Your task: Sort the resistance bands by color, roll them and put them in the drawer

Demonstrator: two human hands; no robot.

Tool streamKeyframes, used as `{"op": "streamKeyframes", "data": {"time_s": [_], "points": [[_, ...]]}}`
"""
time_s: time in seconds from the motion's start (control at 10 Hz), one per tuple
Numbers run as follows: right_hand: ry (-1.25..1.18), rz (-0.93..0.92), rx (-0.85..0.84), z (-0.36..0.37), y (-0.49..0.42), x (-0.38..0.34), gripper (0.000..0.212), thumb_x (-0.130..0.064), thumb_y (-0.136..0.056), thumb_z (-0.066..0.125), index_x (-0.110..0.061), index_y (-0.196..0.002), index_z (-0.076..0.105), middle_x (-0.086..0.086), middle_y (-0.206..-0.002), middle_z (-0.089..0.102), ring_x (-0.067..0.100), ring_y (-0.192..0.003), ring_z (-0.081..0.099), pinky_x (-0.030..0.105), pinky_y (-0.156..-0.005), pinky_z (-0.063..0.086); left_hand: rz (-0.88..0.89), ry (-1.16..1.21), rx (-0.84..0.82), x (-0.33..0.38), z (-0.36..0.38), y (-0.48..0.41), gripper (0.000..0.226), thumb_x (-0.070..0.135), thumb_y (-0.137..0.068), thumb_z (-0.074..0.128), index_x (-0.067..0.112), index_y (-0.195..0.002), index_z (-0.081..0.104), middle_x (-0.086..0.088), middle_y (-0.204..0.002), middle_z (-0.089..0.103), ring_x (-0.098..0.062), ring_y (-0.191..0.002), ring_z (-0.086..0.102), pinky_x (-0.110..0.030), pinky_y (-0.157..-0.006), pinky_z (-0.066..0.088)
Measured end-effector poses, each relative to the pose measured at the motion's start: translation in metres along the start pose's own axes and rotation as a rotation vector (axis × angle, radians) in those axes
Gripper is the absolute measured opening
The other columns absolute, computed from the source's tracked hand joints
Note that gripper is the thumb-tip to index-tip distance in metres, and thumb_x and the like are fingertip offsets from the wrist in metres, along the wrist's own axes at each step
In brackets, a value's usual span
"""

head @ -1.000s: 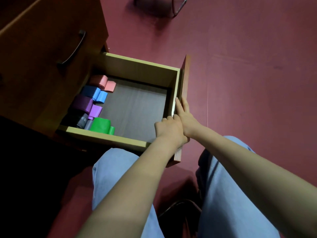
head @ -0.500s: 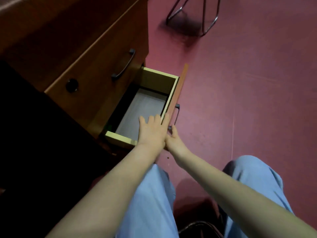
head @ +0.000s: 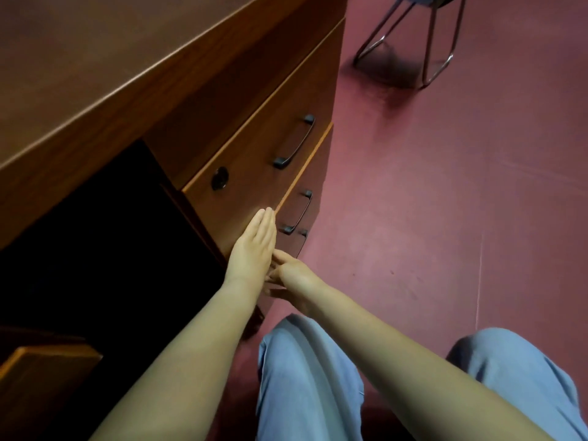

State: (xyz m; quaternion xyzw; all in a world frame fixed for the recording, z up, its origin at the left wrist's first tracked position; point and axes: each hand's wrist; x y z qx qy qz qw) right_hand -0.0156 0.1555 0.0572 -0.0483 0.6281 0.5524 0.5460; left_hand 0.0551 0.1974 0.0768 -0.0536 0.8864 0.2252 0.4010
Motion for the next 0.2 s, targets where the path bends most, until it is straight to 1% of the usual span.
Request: {"op": "streamKeyframes", "data": {"time_s": [0.1, 0.2], "points": [[0.105, 0.038, 0.004, -0.003, 0.001, 0.007, 0.061, 0.011, -0.084, 0.030, -0.017, -0.137, 0.035, 0.004, -0.137, 0.047, 0.010, -0.067, 0.042, 0.023, -0.063, 0.039, 0.039, -0.014, -0.008, 0.000, 0.007, -0.003, 0.071, 0.043, -0.095, 0.025, -0.003, -0.142, -0.001, -0.028, -0.151, -0.009, -0.042, -0.140, -0.012, -0.054, -0.110, -0.012], [0.205, 0.008, 0.074, -0.023, 0.021, 0.020, 0.053, 0.009, -0.088, 0.033, -0.013, -0.136, 0.036, 0.012, -0.140, 0.043, 0.010, -0.079, 0.048, 0.014, -0.060, 0.041, 0.040, 0.121, -0.108, 0.007, 0.001, -0.001, 0.057, 0.033, -0.098, 0.023, 0.002, -0.143, 0.007, -0.025, -0.152, -0.007, -0.041, -0.141, -0.011, -0.054, -0.110, -0.012]]}}
Point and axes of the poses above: each hand's wrist, its own y-axis away from the middle knuckle, its own z-axis out of the palm, x = y × z
